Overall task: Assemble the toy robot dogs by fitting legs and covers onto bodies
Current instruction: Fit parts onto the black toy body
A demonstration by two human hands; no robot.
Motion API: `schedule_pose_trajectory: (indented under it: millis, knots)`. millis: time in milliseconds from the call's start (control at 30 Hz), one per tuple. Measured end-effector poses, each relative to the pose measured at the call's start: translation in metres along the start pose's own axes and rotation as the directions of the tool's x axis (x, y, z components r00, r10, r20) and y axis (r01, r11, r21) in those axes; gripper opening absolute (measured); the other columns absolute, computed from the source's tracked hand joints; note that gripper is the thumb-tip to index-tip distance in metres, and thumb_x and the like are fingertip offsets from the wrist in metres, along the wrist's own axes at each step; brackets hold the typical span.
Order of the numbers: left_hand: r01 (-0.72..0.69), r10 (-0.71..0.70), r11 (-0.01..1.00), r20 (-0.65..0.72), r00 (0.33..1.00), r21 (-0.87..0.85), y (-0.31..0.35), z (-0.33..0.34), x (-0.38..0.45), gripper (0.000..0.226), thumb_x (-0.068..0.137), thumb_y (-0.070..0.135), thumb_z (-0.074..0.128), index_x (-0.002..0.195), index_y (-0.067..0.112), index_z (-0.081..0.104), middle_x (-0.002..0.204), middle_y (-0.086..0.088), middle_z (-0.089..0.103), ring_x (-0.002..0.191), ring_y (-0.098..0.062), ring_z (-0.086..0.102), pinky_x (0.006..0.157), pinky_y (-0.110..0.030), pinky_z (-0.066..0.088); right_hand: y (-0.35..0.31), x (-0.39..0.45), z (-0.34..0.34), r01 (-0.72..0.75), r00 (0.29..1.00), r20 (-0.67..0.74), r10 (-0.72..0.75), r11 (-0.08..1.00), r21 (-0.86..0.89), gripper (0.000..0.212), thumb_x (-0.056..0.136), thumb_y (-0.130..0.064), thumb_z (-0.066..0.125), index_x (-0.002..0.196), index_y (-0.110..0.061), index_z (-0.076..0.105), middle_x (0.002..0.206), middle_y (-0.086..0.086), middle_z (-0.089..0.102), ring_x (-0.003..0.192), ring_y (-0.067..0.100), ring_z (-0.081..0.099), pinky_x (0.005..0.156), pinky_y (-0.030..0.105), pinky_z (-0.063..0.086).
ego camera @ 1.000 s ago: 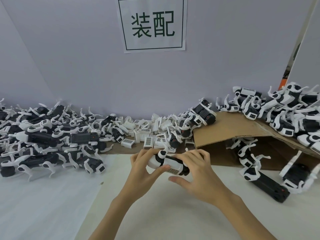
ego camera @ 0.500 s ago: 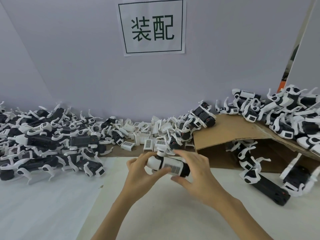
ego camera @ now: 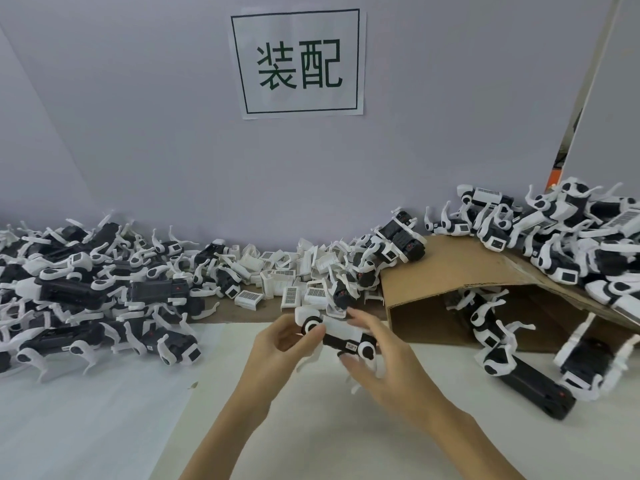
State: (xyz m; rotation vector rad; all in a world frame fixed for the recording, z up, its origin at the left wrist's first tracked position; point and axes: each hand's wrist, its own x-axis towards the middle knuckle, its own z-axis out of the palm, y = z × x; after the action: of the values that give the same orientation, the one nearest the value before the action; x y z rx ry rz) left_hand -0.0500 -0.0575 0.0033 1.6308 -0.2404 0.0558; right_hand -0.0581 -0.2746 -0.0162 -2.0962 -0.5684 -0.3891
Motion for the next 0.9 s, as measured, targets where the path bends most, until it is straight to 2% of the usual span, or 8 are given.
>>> schedule_pose_trajectory:
  millis: [100,267,433,500,567,667,733,900]
  knots:
    - [0.047,-0.052,0.998,-0.108,0.993,-0.044,-0.003,0.013,0.0,0.059,0.064,0.064,0.086,0.099,0.018,0.079,0.099,-0.009,0.08,0.099,-0.029,0.073,0.085,-0.034,0.049,0.0,-0.001,0.002,0.095,0.991,-0.068,-0.117,0.96,-0.265,0.056,0.094,-0.035,0.076,0.145,-0.029,0.056,0.139,-0.019,0.058,0.127,0.004,0.057,0.103,0.025,0.05]
    - [0.075,-0.079,0.997,-0.174,0.982,-0.028,-0.005,0.021,0.003,0.049,0.062,0.072,0.086,0.08,0.027,0.076,0.078,0.004,0.075,0.07,-0.003,0.066,0.062,-0.013,0.044,-0.009,0.004,0.001,0.015,0.996,-0.08,-0.047,0.935,-0.353,0.051,0.095,-0.035,0.074,0.143,-0.032,0.057,0.132,-0.022,0.062,0.117,0.004,0.061,0.098,0.024,0.051]
    - [0.064,-0.097,0.988,-0.253,0.963,-0.138,-0.002,0.015,0.005,0.063,0.086,0.078,0.066,0.122,0.027,0.071,0.111,0.006,0.079,0.098,-0.011,0.075,0.086,-0.035,0.055,-0.016,0.017,-0.02,-0.263,0.958,-0.092,0.271,0.961,0.084,0.022,0.093,-0.032,0.078,0.113,-0.038,0.07,0.105,-0.014,0.073,0.088,0.011,0.074,0.08,0.038,0.064]
    - [0.024,-0.097,0.973,-0.315,0.944,-0.227,0.002,0.004,0.009,0.068,0.091,0.075,0.054,0.124,0.019,0.072,0.112,0.0,0.079,0.101,-0.022,0.076,0.085,-0.042,0.057,-0.014,0.039,-0.058,-0.315,0.892,-0.158,0.423,0.833,0.455,0.019,0.093,-0.032,0.077,0.111,-0.028,0.074,0.106,0.002,0.078,0.082,0.025,0.079,0.085,0.051,0.063]
    - [0.01,-0.103,0.965,-0.344,0.933,-0.262,0.003,-0.006,0.013,0.069,0.092,0.07,0.049,0.119,0.012,0.075,0.108,-0.006,0.079,0.098,-0.029,0.075,0.081,-0.044,0.058,-0.009,0.069,-0.114,-0.111,0.804,-0.236,0.546,0.527,0.843,0.043,0.096,-0.038,0.07,0.13,-0.012,0.064,0.126,0.024,0.069,0.098,0.037,0.076,0.09,0.052,0.062]
    - [0.018,-0.112,0.967,-0.362,0.926,-0.252,-0.002,-0.011,0.017,0.065,0.099,0.063,0.048,0.106,0.005,0.076,0.102,-0.013,0.078,0.092,-0.032,0.071,0.077,-0.044,0.057,-0.008,0.097,-0.173,0.056,0.743,-0.132,0.656,0.135,0.989,0.091,0.093,-0.071,0.053,0.16,-0.017,0.025,0.148,0.04,0.043,0.116,0.055,0.063,0.092,0.063,0.058]
    - [0.029,-0.107,0.976,-0.358,0.927,-0.218,-0.006,-0.012,0.019,0.062,0.104,0.057,0.047,0.1,0.002,0.076,0.099,-0.013,0.077,0.087,-0.03,0.07,0.076,-0.044,0.057,-0.007,0.1,-0.167,-0.081,0.74,-0.08,0.668,0.206,0.975,0.09,0.096,-0.072,0.045,0.161,-0.014,0.023,0.141,0.038,0.051,0.11,0.055,0.067,0.087,0.06,0.06]
    - [0.024,0.038,0.987,-0.379,0.924,0.156,-0.024,-0.013,0.021,0.031,0.106,0.036,0.062,0.088,0.015,0.074,0.085,0.002,0.074,0.085,-0.024,0.069,0.073,-0.036,0.054,-0.003,0.072,-0.064,-0.347,0.795,-0.009,0.607,0.466,0.814,0.043,0.11,-0.039,0.046,0.124,-0.002,0.064,0.103,0.022,0.077,0.084,0.037,0.077,0.063,0.038,0.063]
